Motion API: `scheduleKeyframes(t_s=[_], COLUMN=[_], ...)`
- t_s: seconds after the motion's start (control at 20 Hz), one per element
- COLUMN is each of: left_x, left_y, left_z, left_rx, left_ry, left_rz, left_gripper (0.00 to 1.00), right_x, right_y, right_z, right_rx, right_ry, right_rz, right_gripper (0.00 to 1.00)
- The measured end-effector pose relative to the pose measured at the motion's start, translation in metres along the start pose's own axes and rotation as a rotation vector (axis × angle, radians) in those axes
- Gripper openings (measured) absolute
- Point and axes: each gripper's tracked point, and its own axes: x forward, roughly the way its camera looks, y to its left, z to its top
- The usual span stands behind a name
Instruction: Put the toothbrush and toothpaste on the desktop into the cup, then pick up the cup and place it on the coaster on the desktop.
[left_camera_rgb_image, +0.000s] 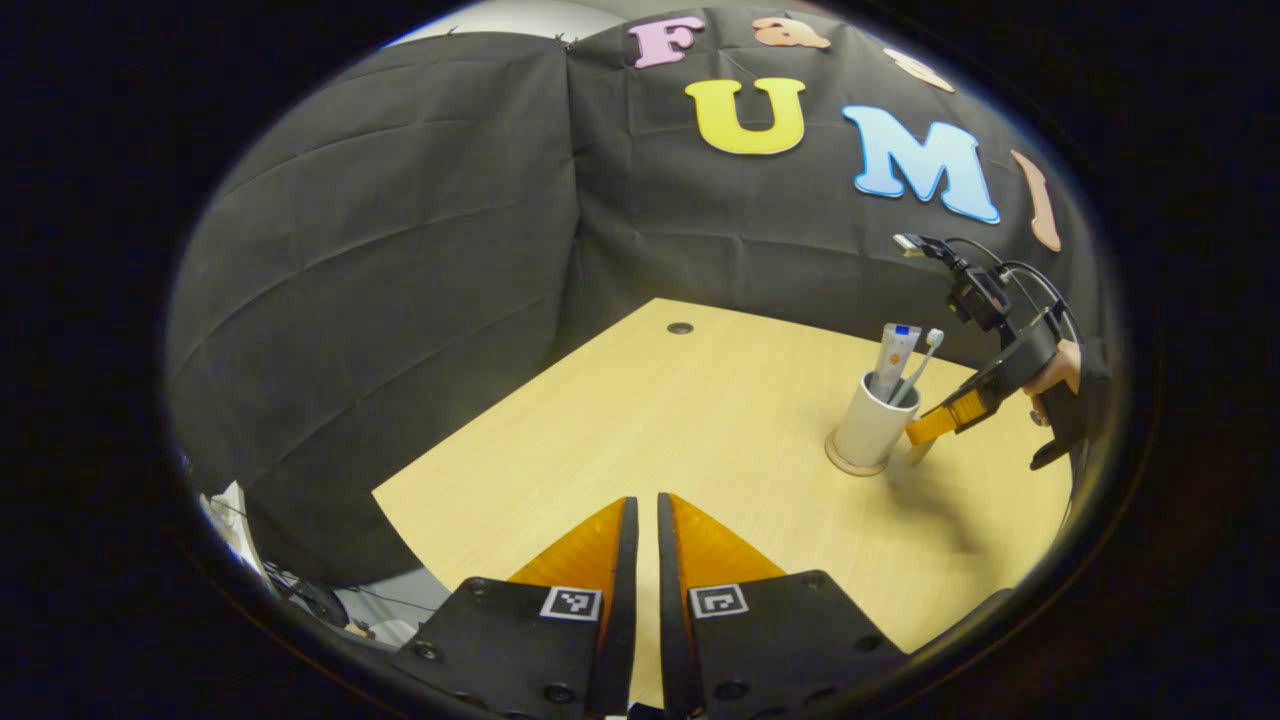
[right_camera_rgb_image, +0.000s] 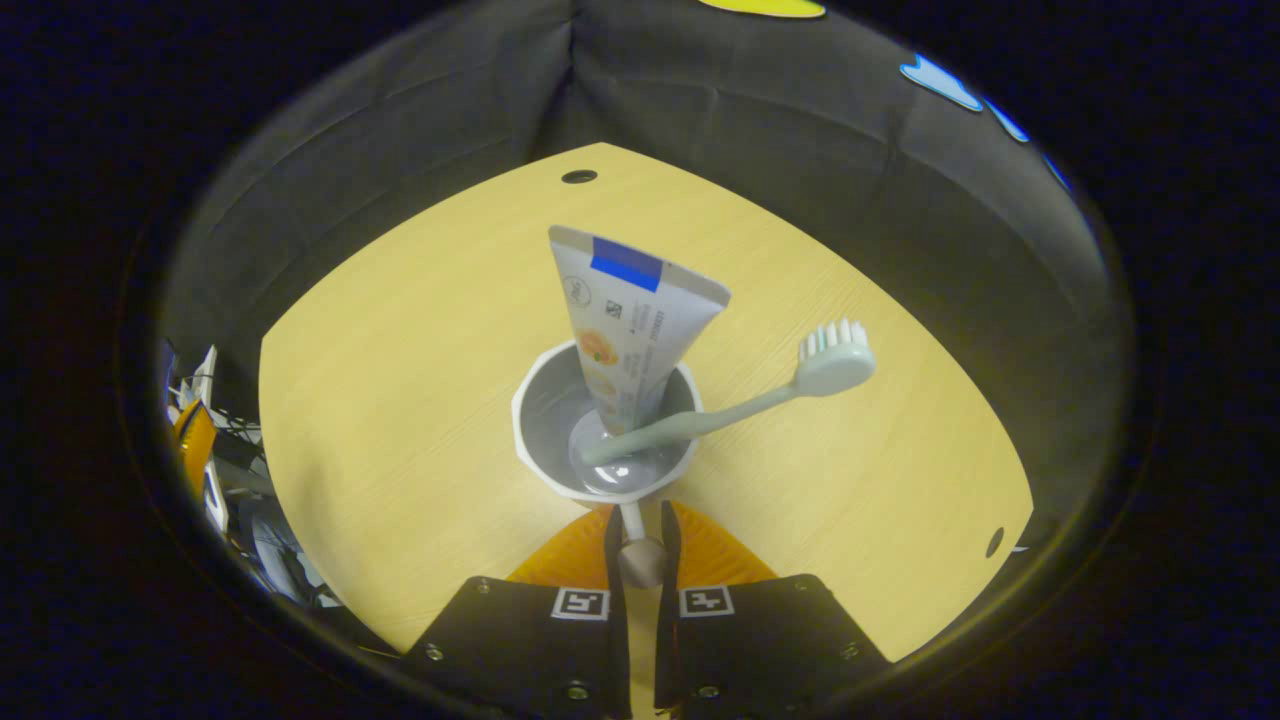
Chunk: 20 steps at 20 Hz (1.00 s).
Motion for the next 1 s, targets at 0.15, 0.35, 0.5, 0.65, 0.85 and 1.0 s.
scheduleKeyframes(t_s=[0.15, 0.35, 0.5, 0.65, 0.85, 1.0], left_x=[-0.005, -0.005, -0.006, -0.01, -0.012, -0.011], left_y=[-0.004, -0.006, -0.006, -0.012, -0.025, -0.04], left_z=[0.006, 0.011, 0.012, 0.025, 0.049, 0.071], left_rx=[0.019, 0.021, 0.018, 0.031, 0.051, 0.055], left_ry=[-0.011, -0.017, -0.024, -0.05, -0.092, -0.13], left_rz=[-0.011, -0.02, -0.03, -0.049, -0.092, -0.134], left_gripper=[0.18, 0.18, 0.22, 0.18, 0.18, 0.18], right_x=[-0.001, -0.001, -0.004, -0.017, -0.048, -0.093], right_y=[0.005, 0.005, 0.005, 0.005, 0.004, 0.004], right_z=[0.0, 0.005, 0.005, 0.009, 0.02, 0.032], right_rx=[0.003, -0.024, -0.012, 0.009, 0.059, 0.108], right_ry=[-0.001, -0.024, -0.034, -0.078, -0.19, -0.298], right_rz=[-0.005, -0.004, -0.003, -0.01, -0.035, -0.068], right_gripper=[0.18, 0.22, 0.23, 0.23, 0.2, 0.2])
